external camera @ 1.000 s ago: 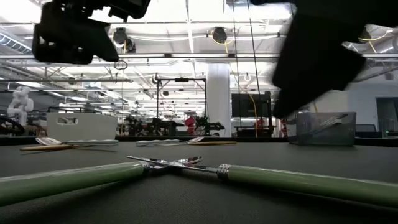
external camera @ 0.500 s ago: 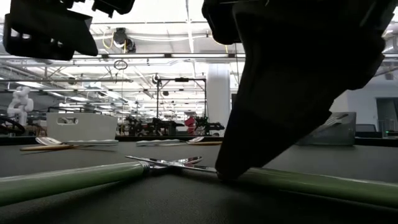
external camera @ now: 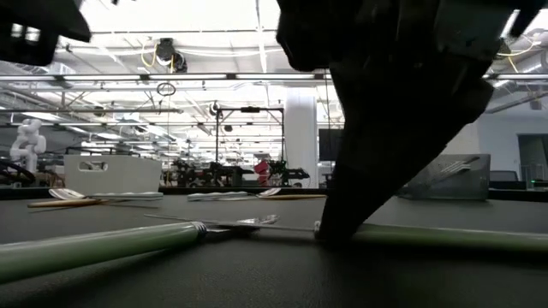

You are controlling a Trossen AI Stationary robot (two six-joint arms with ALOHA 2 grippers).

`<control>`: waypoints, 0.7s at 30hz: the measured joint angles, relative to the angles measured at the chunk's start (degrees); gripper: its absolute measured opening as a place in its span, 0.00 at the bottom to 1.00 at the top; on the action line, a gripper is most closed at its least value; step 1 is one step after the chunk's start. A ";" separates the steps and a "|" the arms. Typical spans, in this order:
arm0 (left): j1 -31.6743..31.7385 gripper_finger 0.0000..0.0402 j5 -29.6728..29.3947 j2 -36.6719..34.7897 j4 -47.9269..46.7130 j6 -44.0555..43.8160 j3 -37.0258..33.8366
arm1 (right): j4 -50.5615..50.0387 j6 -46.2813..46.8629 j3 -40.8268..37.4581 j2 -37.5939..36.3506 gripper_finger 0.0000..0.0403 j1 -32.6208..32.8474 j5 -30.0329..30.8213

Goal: Sort silverware by color (type)
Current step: Put the green knife into the white bin

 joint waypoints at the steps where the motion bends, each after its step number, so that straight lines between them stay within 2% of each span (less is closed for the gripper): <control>1: -0.51 0.54 -1.00 0.00 -0.03 -0.56 0.00 | -0.20 0.01 -0.02 -0.80 0.08 -0.31 0.02; 5: -1.79 0.54 -3.46 0.00 -0.06 -1.93 0.00 | -4.64 0.94 -0.43 -3.87 0.11 -1.65 0.51; 13: -1.33 0.54 -7.13 0.00 -0.09 -1.88 0.00 | -9.21 -0.35 -0.31 -13.33 0.11 -3.88 7.10; 16: -0.56 0.54 -12.32 -0.66 2.74 -0.25 -0.03 | -8.95 -0.94 -0.28 -17.53 0.11 -4.96 8.32; 21: 0.48 0.54 -23.51 -5.27 7.54 10.17 0.04 | -8.68 -3.54 -0.20 -23.45 0.11 -6.78 11.39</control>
